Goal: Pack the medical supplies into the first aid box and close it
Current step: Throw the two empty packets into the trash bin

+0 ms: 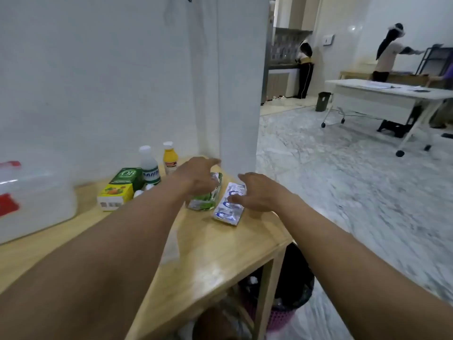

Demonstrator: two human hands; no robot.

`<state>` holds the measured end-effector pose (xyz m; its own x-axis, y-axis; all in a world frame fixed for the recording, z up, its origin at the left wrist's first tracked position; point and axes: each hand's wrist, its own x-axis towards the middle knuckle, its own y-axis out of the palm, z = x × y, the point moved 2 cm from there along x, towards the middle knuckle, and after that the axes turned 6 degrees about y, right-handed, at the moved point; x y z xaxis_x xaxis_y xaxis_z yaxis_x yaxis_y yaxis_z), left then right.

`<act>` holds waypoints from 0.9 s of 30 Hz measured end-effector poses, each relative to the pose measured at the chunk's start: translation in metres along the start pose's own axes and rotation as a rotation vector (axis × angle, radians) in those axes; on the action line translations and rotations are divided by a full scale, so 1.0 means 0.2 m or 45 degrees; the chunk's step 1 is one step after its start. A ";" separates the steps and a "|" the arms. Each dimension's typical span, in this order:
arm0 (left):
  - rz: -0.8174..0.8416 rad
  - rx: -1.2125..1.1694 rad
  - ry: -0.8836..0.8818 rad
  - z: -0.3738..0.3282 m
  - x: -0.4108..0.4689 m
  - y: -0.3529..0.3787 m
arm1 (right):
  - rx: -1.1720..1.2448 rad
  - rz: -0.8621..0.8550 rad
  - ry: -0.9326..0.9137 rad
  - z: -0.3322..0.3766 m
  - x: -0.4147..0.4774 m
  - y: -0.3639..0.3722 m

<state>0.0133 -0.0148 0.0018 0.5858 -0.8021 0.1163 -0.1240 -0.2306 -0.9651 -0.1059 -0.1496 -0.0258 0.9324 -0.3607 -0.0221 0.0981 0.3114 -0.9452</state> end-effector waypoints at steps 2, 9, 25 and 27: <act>0.096 0.016 -0.050 0.01 0.04 0.01 | -0.002 0.044 0.026 -0.01 0.02 0.00; 0.208 0.067 -0.101 0.05 0.09 0.06 | 0.115 0.029 0.015 -0.01 0.05 0.00; 0.029 -0.221 0.113 -0.07 0.19 0.02 | 0.267 -0.200 -0.001 -0.22 -0.01 -0.21; -0.008 -0.302 0.132 -0.11 0.22 0.00 | 0.243 -0.238 0.013 -0.27 -0.02 -0.26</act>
<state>0.0209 -0.0620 0.0131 0.5031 -0.8498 0.1572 -0.3123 -0.3483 -0.8838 -0.1332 -0.2112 0.0061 0.8883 -0.4365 0.1429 0.3332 0.3985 -0.8545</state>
